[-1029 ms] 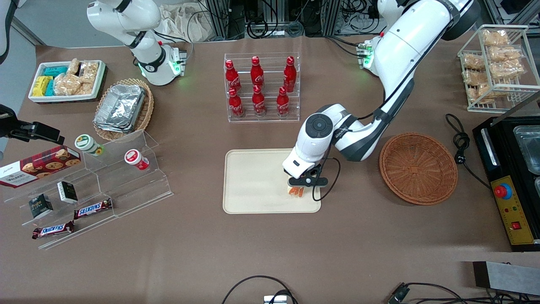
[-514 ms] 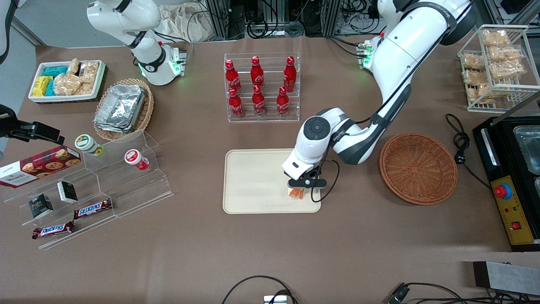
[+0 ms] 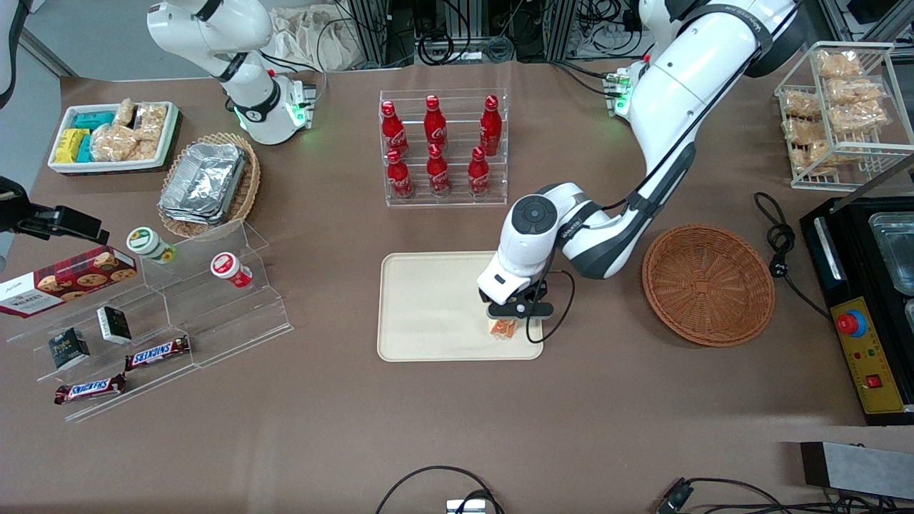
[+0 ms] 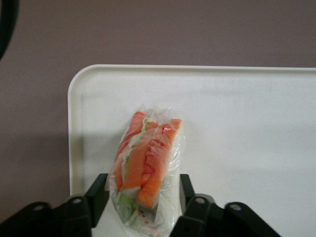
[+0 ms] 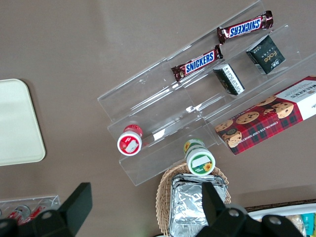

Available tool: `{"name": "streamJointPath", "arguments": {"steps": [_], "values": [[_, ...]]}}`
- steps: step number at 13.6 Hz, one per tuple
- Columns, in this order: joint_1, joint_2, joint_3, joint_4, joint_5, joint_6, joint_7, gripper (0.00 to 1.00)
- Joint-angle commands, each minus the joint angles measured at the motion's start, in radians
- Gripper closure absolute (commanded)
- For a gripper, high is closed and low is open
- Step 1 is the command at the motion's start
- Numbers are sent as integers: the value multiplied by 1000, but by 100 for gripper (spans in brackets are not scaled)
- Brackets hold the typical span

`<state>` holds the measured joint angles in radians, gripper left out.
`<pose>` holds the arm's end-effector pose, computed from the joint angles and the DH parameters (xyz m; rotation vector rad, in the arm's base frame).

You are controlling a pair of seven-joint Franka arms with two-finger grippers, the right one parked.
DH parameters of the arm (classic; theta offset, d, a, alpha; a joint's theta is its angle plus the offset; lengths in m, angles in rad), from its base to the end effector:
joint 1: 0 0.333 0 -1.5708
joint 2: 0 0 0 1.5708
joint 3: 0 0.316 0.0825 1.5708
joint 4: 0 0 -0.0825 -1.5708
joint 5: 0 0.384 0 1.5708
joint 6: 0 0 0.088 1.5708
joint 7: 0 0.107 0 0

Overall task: Place sandwich from basket to tray
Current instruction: 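Lower the held sandwich onto the beige tray, then open the left gripper to release the sandwich on the tray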

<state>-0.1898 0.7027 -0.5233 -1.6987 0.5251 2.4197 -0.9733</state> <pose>0.5477 -0.4139 0.2401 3.0596 0.0164 0.1995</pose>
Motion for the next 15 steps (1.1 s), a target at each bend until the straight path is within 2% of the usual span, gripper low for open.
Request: {"name": "streamJointPath", "arguments": {"steps": [1, 8, 13, 15], "values": [[-8, 15, 2, 36, 13, 4, -24, 6], [19, -40, 0, 60, 4, -25, -25, 4], [27, -199, 3, 65, -42, -224, -21, 0], [79, -247, -3, 80, -43, -312, 1, 0]]}}
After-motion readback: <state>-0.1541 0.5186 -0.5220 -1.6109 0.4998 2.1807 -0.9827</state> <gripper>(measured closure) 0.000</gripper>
